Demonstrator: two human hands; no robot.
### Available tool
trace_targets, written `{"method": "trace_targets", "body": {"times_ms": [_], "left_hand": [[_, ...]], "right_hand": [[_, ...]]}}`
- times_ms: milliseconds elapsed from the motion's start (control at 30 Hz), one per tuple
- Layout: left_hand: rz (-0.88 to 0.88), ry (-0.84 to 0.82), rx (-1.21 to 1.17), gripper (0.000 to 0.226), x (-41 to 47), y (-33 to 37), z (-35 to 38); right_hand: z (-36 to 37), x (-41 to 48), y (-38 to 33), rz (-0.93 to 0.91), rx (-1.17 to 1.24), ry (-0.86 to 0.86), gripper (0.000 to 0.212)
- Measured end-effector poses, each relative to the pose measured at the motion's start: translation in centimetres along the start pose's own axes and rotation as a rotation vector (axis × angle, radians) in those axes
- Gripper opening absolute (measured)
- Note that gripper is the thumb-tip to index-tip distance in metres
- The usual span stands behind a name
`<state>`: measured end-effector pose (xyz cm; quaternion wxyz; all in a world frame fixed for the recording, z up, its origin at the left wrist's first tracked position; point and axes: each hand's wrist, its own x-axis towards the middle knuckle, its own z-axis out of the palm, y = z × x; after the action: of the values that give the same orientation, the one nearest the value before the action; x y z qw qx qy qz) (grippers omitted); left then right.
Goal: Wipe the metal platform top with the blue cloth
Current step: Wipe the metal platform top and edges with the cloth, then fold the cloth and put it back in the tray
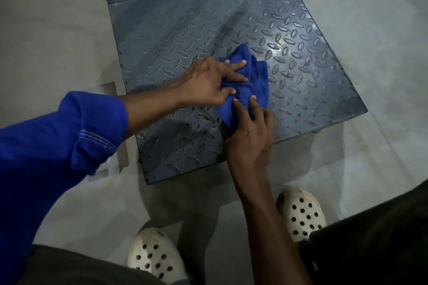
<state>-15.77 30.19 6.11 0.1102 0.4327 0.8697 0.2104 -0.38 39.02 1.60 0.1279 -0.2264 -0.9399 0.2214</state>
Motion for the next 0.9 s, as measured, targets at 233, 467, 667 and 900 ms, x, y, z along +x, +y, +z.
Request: {"method": "trace_targets", "body": {"times_ms": [233,467,667,900], "left_hand": [[0.086,0.136,-0.004,0.050,-0.5,-1.2,1.3],[0.078,0.025,0.108,0.058,-2.7,-2.6,-3.6],[-0.074,0.047,0.088,0.068,-11.4,-7.1,-7.1],[-0.174,0.176,0.210,0.065,-24.4,-11.1,-7.7]], "right_hand": [[1.3,0.1,0.8,-0.086,0.146,0.101,0.078],[1.4,-0.3,-1.8,-0.296,0.166,0.014,0.058],[2.9,-3.1,-8.7,-0.575,0.199,-0.108,0.057],[6.5,-7.9,-15.7,-0.761,0.251,-0.084,0.044]]}}
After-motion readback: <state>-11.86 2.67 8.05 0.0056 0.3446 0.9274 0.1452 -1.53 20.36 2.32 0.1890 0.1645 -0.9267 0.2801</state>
